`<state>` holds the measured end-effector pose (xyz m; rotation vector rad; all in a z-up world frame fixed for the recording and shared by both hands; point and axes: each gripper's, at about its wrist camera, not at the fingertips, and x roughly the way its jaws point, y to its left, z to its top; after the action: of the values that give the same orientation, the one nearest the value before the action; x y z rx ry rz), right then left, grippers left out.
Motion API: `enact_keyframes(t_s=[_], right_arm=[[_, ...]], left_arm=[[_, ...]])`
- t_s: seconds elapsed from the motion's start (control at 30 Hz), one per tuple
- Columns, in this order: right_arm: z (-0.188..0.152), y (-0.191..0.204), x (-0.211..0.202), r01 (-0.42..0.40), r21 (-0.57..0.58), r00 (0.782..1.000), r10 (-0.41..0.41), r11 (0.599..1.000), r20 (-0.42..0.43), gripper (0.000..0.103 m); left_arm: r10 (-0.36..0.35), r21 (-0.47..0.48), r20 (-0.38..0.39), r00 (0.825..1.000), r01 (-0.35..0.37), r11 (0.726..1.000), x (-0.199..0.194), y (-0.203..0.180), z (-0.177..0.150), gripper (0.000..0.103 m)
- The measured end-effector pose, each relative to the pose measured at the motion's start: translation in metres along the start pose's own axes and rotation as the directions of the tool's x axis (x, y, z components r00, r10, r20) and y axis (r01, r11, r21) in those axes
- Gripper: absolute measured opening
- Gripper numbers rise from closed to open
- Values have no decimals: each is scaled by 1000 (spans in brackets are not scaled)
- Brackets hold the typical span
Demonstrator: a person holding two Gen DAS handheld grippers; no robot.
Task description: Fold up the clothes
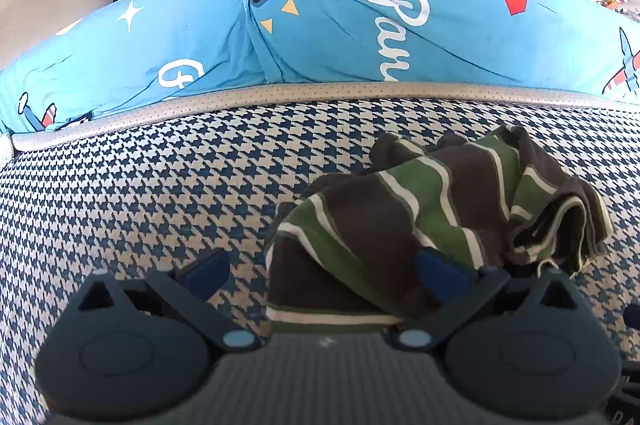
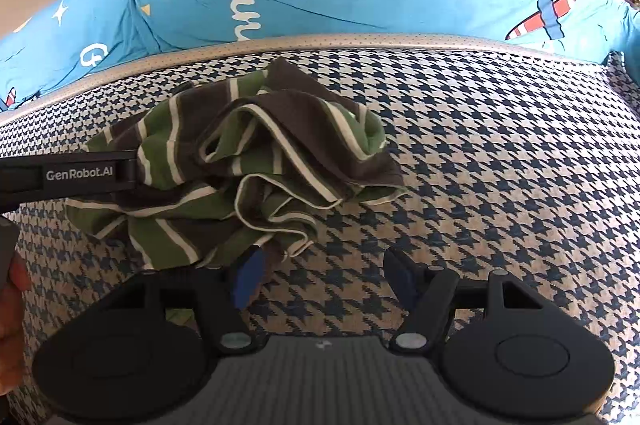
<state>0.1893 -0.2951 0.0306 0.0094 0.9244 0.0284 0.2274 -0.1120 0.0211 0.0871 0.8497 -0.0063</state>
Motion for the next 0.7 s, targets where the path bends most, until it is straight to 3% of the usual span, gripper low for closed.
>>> enact_keyframes(t_s=[0.7], right_arm=[[0, -6, -4, 33, 27, 999, -33, 999, -9, 67]], left_arm=[[4, 19, 24, 1000, -4, 1000, -6, -1, 0, 103]])
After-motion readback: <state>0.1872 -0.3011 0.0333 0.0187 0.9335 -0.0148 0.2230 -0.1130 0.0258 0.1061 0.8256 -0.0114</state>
